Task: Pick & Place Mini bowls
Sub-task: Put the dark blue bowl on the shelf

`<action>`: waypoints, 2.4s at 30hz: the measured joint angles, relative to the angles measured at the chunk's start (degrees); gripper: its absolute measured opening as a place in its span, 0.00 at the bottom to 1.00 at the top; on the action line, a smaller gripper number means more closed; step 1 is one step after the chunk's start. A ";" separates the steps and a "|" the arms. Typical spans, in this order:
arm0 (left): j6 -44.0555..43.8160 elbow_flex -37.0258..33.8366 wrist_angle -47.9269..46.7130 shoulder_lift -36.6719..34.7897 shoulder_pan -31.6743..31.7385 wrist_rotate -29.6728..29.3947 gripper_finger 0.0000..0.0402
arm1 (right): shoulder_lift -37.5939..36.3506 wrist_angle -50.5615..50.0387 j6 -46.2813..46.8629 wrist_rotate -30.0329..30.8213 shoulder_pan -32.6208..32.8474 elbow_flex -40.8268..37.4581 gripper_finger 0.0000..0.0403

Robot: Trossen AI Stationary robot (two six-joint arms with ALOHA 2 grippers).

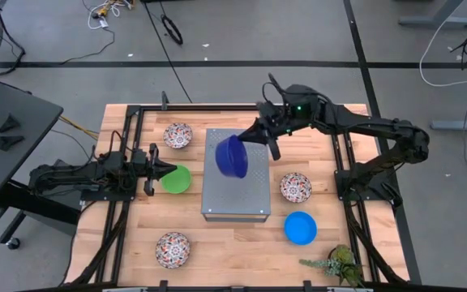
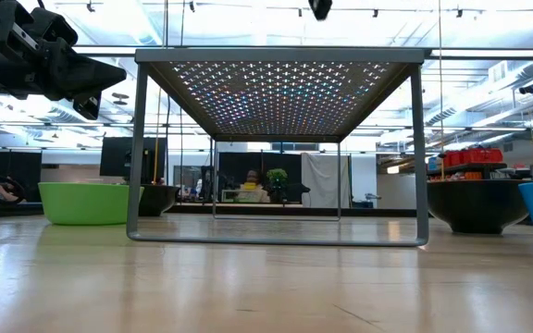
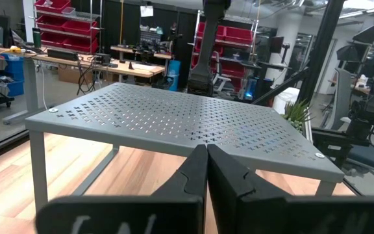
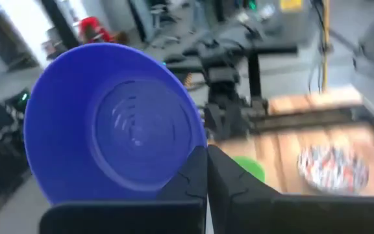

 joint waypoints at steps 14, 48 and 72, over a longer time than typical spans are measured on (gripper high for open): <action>0.00 0.00 -0.02 0.00 -0.01 0.00 0.03 | 0.00 -7.30 -11.46 -1.97 6.94 0.00 0.00; 0.00 0.00 0.00 0.00 -0.02 0.00 0.03 | 11.13 -47.31 -10.91 19.83 8.95 17.65 0.00; 0.00 0.00 -0.02 0.00 -0.01 -0.01 0.03 | 11.47 -49.25 25.60 21.00 -3.25 17.66 0.00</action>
